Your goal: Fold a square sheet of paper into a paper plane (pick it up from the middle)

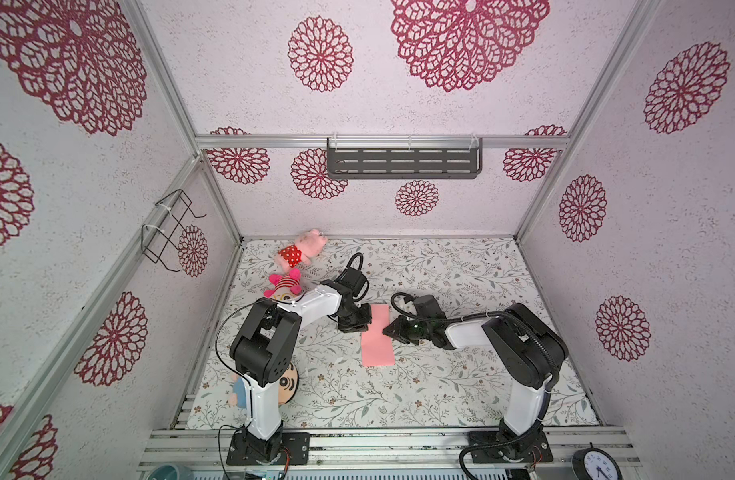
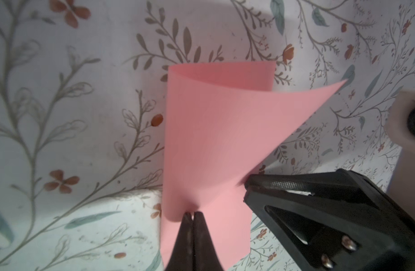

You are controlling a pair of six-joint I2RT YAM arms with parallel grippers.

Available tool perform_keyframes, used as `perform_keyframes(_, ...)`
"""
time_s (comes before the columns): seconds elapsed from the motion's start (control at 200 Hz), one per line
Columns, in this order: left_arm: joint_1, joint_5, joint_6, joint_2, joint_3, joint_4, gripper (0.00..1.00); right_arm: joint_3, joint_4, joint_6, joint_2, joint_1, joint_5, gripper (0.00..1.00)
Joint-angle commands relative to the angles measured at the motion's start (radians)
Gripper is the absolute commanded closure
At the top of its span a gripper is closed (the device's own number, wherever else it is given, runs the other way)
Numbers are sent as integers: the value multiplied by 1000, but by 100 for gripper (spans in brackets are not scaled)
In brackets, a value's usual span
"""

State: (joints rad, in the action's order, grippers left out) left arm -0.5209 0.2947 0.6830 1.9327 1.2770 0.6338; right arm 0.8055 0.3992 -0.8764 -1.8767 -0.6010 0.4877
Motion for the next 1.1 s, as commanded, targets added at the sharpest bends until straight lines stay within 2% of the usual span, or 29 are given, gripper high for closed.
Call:
perform_keyframes(0.0,4,-30,-11,22,-16,-12,95,-65,-260,5,-89,0,-136,81)
perform_keyframes(0.4,3,-72,-28,22,-51,6,96,-66,-258,8,-72,0,-135,81)
perform_keyframes(0.49,3,-72,-28,67,-50,12,96,-60,-253,21,-54,0,-129,81)
perform_keyframes(0.71,4,-75,-23,90,-38,37,96,19,-224,112,16,0,-55,80)
perform_keyframes(1.096,-4,-74,-16,100,-32,50,97,105,-118,93,4,0,28,80)
